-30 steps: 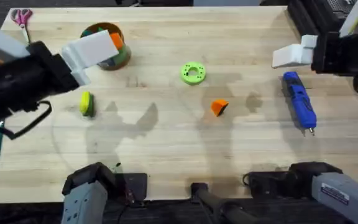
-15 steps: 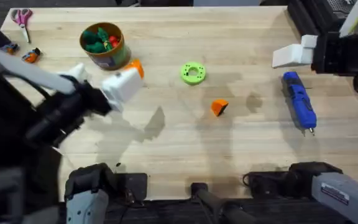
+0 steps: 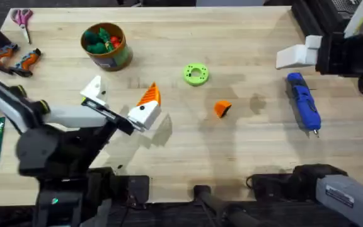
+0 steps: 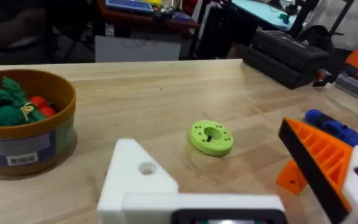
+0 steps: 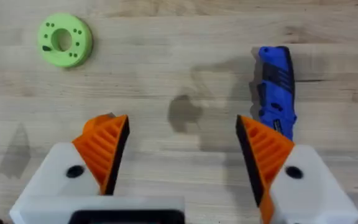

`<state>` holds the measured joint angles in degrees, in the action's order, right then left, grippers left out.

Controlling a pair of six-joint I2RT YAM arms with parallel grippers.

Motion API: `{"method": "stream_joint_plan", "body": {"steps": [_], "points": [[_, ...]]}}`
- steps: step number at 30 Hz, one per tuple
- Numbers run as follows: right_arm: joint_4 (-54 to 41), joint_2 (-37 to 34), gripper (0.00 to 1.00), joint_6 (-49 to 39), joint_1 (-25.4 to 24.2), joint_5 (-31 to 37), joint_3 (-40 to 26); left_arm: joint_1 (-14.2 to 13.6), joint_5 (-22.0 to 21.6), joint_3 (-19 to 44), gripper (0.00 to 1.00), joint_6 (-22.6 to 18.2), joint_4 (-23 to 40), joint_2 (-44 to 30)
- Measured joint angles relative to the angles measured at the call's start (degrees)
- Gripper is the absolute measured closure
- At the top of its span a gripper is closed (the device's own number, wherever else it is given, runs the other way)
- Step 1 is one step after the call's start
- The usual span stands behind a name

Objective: Pick up the gripper from the table and insert it into the empty holder that is missing its gripper. Then pick up a screw, insert it into the mounting hole, and use the screwdriver to tighten it. Finally, clean up the table by picking up the vegetable and placing it into the bucket.

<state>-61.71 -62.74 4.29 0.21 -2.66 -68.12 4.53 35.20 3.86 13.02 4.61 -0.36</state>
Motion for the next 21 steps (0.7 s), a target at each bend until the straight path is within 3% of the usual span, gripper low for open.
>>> {"method": "stream_joint_plan", "body": {"steps": [4, 9, 21], "points": [[0.0, 0.0, 0.008, 0.0, 0.0, 0.0, 0.0, -1.7, -3.4, -3.4, 0.015, 2.3, -1.7, 0.0], [0.0, 0.0, 0.008, 0.0, 0.0, 0.0, 0.0, -3.5, -7.2, -3.5, 0.015, 4.4, -1.5, 0.0], [0.0, 0.0, 0.009, 0.0, 0.0, 0.0, 0.0, -6.6, -7.6, -3.5, 0.015, -4.2, -1.5, 0.1]]}}
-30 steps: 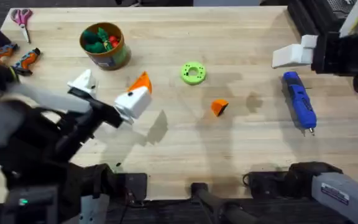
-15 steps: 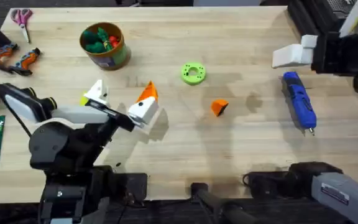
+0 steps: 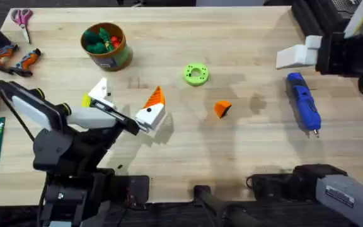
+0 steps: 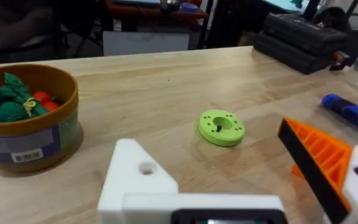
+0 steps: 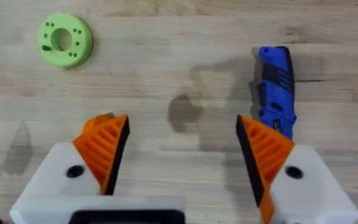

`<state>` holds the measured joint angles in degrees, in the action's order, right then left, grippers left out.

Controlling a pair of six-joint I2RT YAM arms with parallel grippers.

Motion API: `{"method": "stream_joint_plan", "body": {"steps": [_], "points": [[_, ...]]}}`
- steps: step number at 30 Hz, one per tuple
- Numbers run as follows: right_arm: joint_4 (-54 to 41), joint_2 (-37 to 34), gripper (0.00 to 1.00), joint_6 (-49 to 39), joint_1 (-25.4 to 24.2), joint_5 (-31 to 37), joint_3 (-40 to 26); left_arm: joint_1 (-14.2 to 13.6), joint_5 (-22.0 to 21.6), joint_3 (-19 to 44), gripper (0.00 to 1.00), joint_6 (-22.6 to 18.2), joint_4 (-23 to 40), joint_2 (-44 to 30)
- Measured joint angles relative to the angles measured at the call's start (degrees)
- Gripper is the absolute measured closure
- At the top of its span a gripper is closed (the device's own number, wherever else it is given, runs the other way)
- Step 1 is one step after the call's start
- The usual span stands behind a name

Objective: Pick up the gripper from the table and insert it into the empty holder that is missing its gripper. Then pick up a screw, insert it into the mounting hole, and use the screwdriver to tighten it. Finally, clean up the table by picking up the vegetable and placing it into the bucket.

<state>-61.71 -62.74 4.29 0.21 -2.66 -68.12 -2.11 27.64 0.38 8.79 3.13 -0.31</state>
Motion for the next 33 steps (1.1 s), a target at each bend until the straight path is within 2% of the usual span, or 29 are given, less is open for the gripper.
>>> {"method": "stream_joint_plan", "body": {"steps": [12, 19, 33], "points": [[0.0, 0.0, 0.008, 0.0, 0.0, 0.0, 0.0, 0.0, 1.3, 0.0, 0.014, -9.8, -0.1, 0.0], [0.0, 0.0, 0.008, 0.0, 0.0, 0.0, 0.0, 0.0, 1.4, 0.0, 0.014, -11.4, -0.1, 0.0], [0.0, 0.0, 0.008, 0.0, 0.0, 0.0, 0.0, 0.0, 1.5, 0.0, 0.014, -11.6, -0.1, 0.0]]}}
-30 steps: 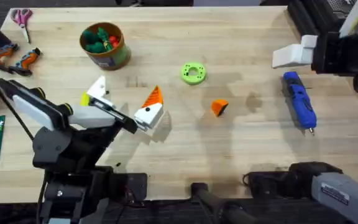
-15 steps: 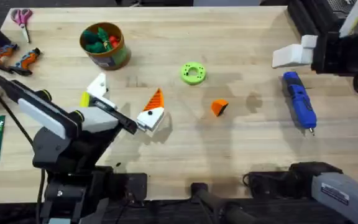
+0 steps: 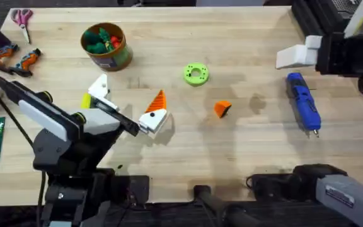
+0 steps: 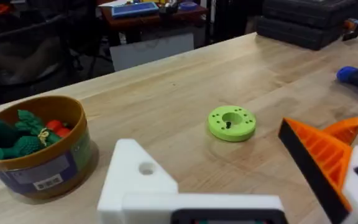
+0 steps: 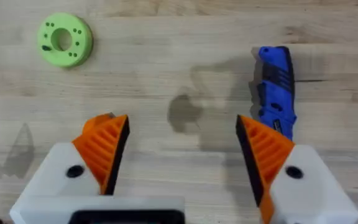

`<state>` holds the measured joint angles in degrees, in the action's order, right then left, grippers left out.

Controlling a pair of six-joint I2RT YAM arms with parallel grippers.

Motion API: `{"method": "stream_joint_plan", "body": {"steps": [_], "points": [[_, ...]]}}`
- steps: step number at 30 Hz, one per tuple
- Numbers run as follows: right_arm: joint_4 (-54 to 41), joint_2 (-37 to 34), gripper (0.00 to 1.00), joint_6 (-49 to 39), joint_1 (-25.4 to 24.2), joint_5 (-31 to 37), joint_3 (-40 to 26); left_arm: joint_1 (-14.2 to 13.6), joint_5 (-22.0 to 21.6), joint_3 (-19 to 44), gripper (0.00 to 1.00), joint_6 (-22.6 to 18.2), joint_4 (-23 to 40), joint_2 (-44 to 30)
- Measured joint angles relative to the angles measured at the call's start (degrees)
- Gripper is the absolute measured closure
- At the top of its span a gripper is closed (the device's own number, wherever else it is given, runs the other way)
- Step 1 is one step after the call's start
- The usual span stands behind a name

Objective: Pick up the gripper from the table and insert it into the empty holder that is missing its gripper. Then pick up a screw, insert it into the mounting hole, and use the screwdriver to tighten it. Finally, clean up the table by picking up the vegetable and placing it into the bucket.

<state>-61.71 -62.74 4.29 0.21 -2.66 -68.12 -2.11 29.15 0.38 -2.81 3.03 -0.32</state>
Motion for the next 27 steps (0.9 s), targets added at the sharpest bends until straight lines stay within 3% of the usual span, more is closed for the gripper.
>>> {"method": "stream_joint_plan", "body": {"steps": [7, 16, 21, 27], "points": [[0.0, 0.0, 0.007, 0.0, 0.0, 0.0, 0.0, 0.0, 0.8, 0.0, 0.014, 0.0, 0.0, 0.0], [-0.2, -0.2, 0.008, 0.0, 0.7, -2.3, 0.0, 0.0, 9.7, 0.0, 0.014, 0.0, 0.3, 0.0], [-0.5, -3.5, 0.008, 0.2, 6.6, -2.5, -0.1, 0.0, 13.1, 0.0, 0.014, 0.0, 0.5, 0.0], [-0.4, -10.0, 0.008, 1.9, 18.3, 1.1, -0.1, 0.0, 14.1, 0.0, 0.014, 0.0, 0.6, 0.0]]}}
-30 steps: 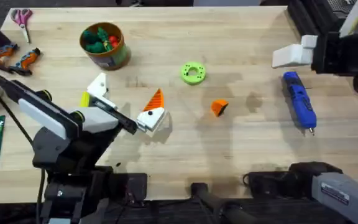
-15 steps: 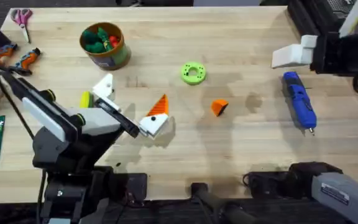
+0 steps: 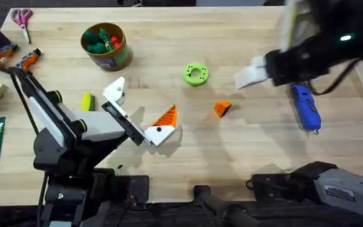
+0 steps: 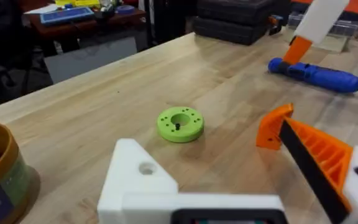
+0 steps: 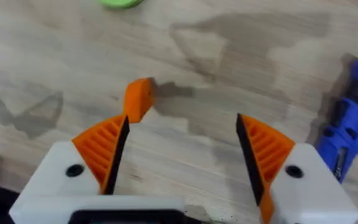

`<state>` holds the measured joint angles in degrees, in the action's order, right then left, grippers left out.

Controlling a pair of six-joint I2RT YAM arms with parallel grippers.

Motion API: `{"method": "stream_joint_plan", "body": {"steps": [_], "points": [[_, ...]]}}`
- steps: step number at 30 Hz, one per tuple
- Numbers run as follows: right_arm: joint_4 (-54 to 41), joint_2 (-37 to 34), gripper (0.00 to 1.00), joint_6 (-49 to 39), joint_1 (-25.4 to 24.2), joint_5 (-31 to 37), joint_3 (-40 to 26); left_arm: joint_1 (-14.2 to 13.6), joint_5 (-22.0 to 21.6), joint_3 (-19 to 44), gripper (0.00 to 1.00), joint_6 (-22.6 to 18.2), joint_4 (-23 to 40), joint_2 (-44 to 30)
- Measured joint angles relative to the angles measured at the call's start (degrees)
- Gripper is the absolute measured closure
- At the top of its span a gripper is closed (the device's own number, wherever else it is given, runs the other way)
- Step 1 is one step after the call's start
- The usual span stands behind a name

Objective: Pick up the gripper from the table and insert it into the empty holder that is missing its gripper. Then pick up a screw, insert it into the mounting hole, and use the screwdriver to tighten it. Finally, clean up the table by picking up the vegetable and placing it into the bucket.

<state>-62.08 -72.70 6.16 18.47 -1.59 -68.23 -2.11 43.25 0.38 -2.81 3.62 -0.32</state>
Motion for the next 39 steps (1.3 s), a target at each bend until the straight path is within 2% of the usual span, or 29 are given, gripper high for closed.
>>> {"method": "stream_joint_plan", "body": {"steps": [4, 7, 14, 22, 36, 37, 39], "points": [[0.6, -2.5, 0.008, -0.1, 6.7, 0.8, 0.0, 0.0, 0.5, 0.0, 0.014, 0.0, 0.0, 0.0], [2.0, -4.2, 0.008, -0.2, 9.9, 0.9, 0.0, 0.0, 0.5, 0.0, 0.014, 0.0, 0.0, 0.0], [0.4, -7.7, 0.008, -0.2, 12.9, 0.9, 0.0, 0.0, 0.5, 0.0, 0.014, 0.0, 0.0, 0.0], [3.8, -8.9, 0.008, -0.2, 17.5, 1.0, 1.0, 0.0, 0.6, 0.0, 0.015, 0.0, 0.0, 0.0], [5.4, -16.0, 0.008, -0.8, 18.9, 1.4, 2.6, 0.0, 0.7, 0.0, 0.015, 0.0, 0.0, 0.0], [5.3, -16.0, 0.014, -0.9, 18.9, 1.4, 2.6, 0.0, 0.7, 0.0, 0.015, 0.0, 0.0, 0.0], [5.2, -16.0, 0.089, -1.1, 18.9, 1.7, 2.6, 0.0, 0.7, 0.0, 0.015, 0.0, 0.0, 0.0]]}}
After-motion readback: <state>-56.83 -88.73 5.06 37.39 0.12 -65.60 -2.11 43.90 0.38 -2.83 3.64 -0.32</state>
